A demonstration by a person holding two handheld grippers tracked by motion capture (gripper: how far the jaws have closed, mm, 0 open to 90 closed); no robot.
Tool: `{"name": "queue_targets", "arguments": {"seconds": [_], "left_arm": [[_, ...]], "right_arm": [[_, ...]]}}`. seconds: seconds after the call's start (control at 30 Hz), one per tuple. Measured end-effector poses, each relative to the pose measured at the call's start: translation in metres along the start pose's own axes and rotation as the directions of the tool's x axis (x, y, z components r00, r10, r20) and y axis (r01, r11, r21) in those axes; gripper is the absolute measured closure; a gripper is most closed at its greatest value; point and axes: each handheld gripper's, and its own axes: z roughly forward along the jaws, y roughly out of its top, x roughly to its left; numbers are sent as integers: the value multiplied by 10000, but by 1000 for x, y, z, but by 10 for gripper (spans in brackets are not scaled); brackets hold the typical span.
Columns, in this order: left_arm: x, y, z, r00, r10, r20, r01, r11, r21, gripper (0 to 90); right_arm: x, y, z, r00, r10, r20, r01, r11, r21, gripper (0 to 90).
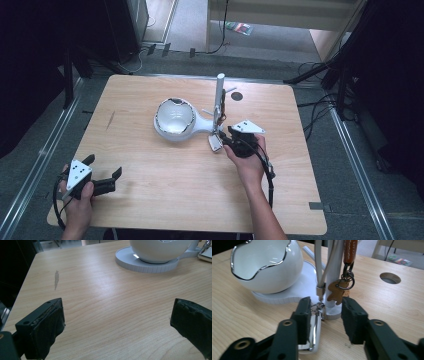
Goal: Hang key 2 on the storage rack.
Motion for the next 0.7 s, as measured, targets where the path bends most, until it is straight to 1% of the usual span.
{"name": "queue_targets", "arguments": {"seconds": [0.03, 0.1, 0.2, 0.27, 0.3, 0.4, 0.47, 0.53, 0.63, 0.7], "left_arm": [[0, 0, 0, 10000, -45, 14, 45, 10000, 2, 0], [0, 0, 0, 10000, -94, 32, 94, 10000, 12, 0], [1, 0, 1, 9999, -105, 58, 105, 9999, 27, 0], [1, 0, 1, 9999, -105, 87, 104, 9999, 57, 0], [1, 0, 1, 9999, -103, 102, 102, 9999, 61, 0], [1, 1, 1, 9998, -138, 130, 137, 9999, 80, 0], [1, 1, 2, 9998, -158, 127, 158, 9999, 70, 0], [2, 1, 2, 9997, -178, 147, 178, 9998, 56, 0], [2, 1, 2, 9997, -197, 136, 196, 9998, 46, 0], [2, 1, 2, 9997, -205, 138, 204, 9998, 58, 0]], "right_arm": [[0, 0, -1, 9999, -2, -134, 1, 10000, -44, 540], [1, -1, -4, 9998, -66, -206, 61, 9997, -255, 481], [3, -5, -9, 9998, -128, 118, 136, 9978, -649, 380], [3, -7, -13, 9997, -154, 179, 167, 9970, -752, 329], [2, -7, -15, 9998, -175, 129, 184, 9967, -785, 301], [0, -8, -20, 9999, -58, 138, 71, 9952, -972, 203], [-2, -10, -23, 9997, 126, 209, -103, 9940, -1092, 133], [-4, -12, -26, 9996, 181, 230, -154, 9933, -1143, 111], [-9, -15, -31, 9997, 199, 113, -185, 9936, -1113, 23], [-12, -18, -36, 9997, 195, 135, -179, 9937, -1104, 0]]}}
